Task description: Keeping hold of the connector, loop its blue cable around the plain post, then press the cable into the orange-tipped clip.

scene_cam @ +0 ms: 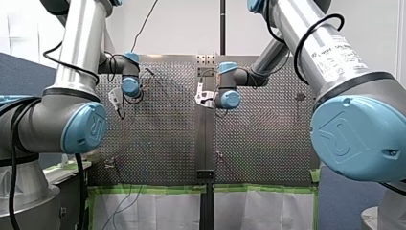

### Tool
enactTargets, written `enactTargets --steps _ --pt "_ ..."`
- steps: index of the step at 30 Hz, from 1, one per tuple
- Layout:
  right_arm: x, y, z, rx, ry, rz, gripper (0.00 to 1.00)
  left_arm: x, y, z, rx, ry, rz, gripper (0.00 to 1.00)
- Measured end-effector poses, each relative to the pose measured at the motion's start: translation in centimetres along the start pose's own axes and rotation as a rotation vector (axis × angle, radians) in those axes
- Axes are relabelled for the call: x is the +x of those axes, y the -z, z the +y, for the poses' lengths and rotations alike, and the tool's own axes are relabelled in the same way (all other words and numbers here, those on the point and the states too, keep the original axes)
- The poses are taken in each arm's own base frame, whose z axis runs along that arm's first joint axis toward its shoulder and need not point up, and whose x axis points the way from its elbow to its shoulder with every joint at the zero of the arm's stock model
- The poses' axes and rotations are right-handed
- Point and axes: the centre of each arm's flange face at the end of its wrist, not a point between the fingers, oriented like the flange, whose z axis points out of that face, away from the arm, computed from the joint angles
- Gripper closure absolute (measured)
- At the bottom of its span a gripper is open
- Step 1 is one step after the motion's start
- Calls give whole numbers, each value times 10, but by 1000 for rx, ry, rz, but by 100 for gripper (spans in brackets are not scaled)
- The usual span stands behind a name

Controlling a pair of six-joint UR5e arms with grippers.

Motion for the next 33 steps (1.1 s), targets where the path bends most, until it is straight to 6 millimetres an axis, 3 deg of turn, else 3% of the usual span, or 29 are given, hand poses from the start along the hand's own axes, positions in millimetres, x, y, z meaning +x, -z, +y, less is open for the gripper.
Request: enactTargets --steps 5,16,33 --pt "-12 -1 0 -1 0 -18 98 0 -1 -1 10 7 -5 0" --pt "-87 9 3 -12 1 -121 98 0 -1 -2 9 26 -9 0" --pt "-199 29 -16 -2 17 -260 98 2 1 -5 9 35 -3 0"
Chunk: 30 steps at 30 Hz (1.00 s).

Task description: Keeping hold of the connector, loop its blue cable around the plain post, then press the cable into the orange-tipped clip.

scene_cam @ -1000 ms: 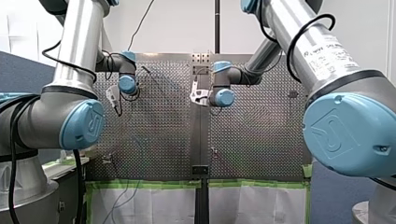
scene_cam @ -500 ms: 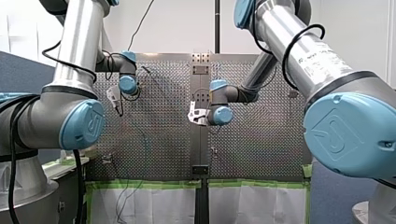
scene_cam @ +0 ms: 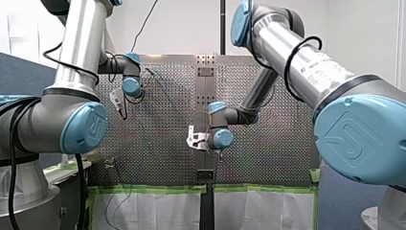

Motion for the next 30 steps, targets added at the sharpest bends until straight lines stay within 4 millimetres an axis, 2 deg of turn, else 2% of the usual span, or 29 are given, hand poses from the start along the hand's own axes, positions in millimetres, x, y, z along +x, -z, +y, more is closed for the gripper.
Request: enactTargets --steps 16,30 --pt "-104 -2 14 -63 -2 -66 98 2 2 -3 3 0 4 0" --pt "-197 15 58 -187 -25 -113 98 1 2 -3 2 0 0 0"
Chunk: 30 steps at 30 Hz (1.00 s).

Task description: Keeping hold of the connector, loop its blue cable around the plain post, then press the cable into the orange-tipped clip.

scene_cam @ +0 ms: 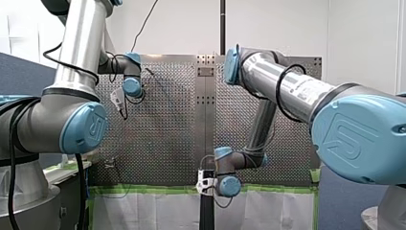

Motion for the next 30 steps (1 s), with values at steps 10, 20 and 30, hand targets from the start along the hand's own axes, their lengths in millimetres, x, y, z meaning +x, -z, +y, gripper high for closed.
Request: enactTargets --steps 10,20,30 --pt "-72 14 48 -126 -49 -39 98 0 0 2 -5 -2 1 0" --pt "-127 28 88 -212 -73 -61 98 0 0 2 -6 -3 1 0" --pt "-144 42 130 -271 -114 -51 98 0 0 2 -5 -3 1 0"
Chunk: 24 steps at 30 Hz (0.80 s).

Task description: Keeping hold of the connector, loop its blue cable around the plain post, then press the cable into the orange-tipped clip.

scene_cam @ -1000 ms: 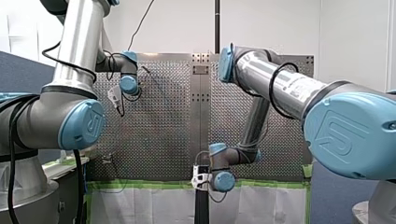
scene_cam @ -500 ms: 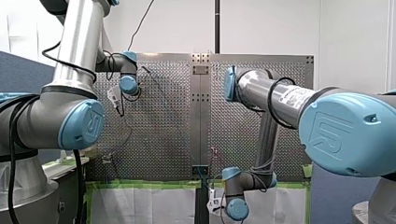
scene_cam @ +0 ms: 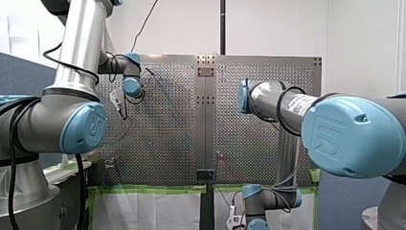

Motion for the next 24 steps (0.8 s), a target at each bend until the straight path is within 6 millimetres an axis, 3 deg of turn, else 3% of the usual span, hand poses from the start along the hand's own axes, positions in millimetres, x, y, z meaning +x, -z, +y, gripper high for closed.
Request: enactTargets --steps 6,17,24 --pt "2 -2 9 -13 5 5 98 1 1 -1 2 0 2 0" --pt "4 -3 4 31 53 18 98 1 2 -1 -1 -2 10 0" --pt "25 4 2 61 52 61 98 2 2 -1 -5 -2 11 0"
